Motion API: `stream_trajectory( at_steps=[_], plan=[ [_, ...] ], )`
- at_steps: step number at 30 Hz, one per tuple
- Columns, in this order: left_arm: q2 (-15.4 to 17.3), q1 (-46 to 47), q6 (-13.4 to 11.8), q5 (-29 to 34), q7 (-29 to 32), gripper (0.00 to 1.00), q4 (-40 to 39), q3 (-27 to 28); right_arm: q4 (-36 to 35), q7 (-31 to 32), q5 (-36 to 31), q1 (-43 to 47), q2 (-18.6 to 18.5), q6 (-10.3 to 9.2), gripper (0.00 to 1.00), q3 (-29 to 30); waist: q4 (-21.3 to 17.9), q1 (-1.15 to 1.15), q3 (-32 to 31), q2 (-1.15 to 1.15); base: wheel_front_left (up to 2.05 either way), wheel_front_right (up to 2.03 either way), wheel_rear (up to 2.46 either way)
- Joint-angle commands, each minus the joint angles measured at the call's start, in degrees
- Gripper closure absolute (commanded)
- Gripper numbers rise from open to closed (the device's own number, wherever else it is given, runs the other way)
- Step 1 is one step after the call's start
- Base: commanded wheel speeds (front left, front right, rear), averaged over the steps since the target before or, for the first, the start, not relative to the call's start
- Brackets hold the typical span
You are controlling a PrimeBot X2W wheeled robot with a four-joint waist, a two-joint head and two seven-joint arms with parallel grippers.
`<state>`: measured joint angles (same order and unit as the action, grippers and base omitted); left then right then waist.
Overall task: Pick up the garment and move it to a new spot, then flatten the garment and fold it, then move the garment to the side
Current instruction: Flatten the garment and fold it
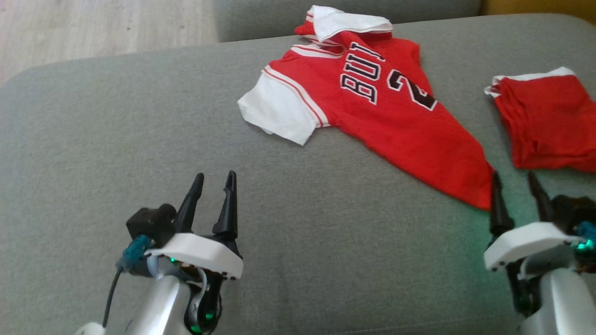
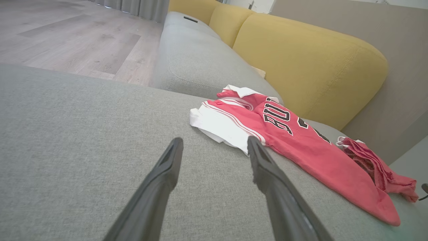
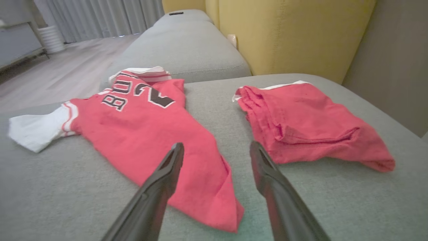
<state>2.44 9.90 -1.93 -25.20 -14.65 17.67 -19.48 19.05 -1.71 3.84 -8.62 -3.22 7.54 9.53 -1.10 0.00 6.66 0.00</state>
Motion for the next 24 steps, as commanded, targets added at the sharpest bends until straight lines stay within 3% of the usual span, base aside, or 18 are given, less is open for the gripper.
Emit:
stream_trajectory(
  at_steps=[1, 10, 18, 24],
  plan=[
    [0.4, 3.2, 0.4, 0.7, -0.3, 0.00, -1.6, 2.2, -2.3, -1.1, 0.7, 0.2, 0.2, -0.05, 0.00, -1.9, -0.6, 0.00, 0.2, 0.00, 0.00, 0.00, 0.00],
    [0.8, 10.7, 1.3, 2.9, -0.3, 0.00, 3.2, 3.4, -4.9, -3.2, 5.2, 0.6, 0.3, -0.05, 0.00, -7.3, -5.1, 0.00, 3.5, 0.00, 0.00, 0.00, 0.00],
    [5.1, 24.8, -1.2, 6.4, 3.6, 0.00, 19.0, 4.1, -6.9, -3.7, 6.7, -1.2, 0.3, -0.05, 0.00, -10.0, -9.8, 0.00, 8.0, 0.00, 0.00, 0.00, 0.00],
    [8.3, 32.0, -1.4, 8.3, 5.1, 0.00, 29.1, 3.7, -7.4, -4.1, 7.3, -2.3, 0.3, -0.05, 0.00, -11.2, -12.0, 0.00, 10.4, 0.00, 0.00, 0.00, 0.00]
  ],
)
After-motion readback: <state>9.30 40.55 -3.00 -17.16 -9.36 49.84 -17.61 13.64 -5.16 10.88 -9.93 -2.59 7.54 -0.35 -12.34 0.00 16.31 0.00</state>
